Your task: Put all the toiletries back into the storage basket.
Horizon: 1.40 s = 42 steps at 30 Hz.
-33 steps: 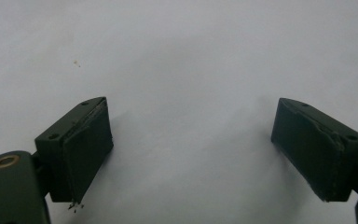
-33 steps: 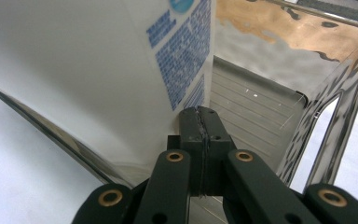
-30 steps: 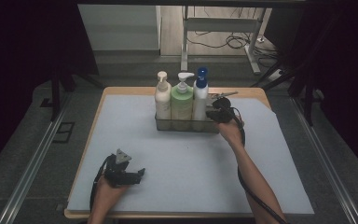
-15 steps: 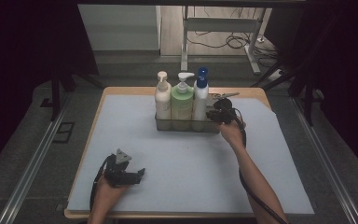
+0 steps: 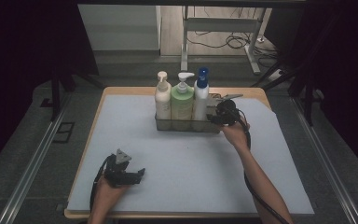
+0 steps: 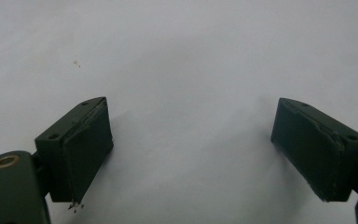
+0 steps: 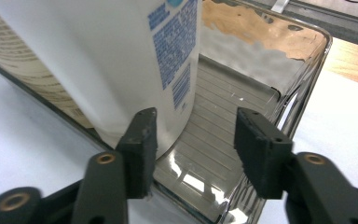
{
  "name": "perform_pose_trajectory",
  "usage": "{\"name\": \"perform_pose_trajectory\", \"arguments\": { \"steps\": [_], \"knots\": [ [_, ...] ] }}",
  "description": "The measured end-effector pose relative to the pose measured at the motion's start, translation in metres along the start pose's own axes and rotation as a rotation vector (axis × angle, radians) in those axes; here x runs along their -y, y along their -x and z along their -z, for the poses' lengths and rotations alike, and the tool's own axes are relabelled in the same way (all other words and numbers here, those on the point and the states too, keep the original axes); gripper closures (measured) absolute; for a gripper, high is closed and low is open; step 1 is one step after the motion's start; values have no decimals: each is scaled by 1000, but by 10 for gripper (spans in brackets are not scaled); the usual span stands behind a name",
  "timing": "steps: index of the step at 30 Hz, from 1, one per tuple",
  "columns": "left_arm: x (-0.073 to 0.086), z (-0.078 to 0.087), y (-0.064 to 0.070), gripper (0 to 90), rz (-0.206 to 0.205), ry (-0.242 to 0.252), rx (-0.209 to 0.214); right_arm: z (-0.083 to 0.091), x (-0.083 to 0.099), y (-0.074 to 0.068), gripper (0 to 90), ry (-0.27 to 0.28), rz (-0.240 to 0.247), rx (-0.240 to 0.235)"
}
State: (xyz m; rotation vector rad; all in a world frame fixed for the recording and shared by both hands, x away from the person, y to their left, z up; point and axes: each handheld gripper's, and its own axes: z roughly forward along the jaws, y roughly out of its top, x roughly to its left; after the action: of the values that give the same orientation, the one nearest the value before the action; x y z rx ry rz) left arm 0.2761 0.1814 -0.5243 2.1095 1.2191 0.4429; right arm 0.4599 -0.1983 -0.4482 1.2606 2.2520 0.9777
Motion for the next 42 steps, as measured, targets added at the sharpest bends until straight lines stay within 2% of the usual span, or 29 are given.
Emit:
{"name": "perform_pose_trajectory", "arguments": {
  "steps": [2, 5, 11, 31, 37, 42],
  "knots": [
    [0, 0, 0, 120, 0, 0, 0, 2, 0, -1, 438, -3, 9, -10],
    [0, 0, 0, 121, 0, 0, 0, 7, 0, -3, 400, 3, 38, -1],
    [0, 0, 0, 120, 1, 0, 0, 16, 3, -4, 355, 6, 62, -9],
    [0, 0, 0, 120, 1, 1, 0, 47, 18, -11, 219, 36, 86, -81],
    [0, 0, 0, 121, 0, 1, 0, 55, 27, -12, 159, 22, 103, -94],
    [0, 0, 0, 120, 0, 1, -1, 62, 34, -14, 135, 9, 141, -94]
  ]
}}
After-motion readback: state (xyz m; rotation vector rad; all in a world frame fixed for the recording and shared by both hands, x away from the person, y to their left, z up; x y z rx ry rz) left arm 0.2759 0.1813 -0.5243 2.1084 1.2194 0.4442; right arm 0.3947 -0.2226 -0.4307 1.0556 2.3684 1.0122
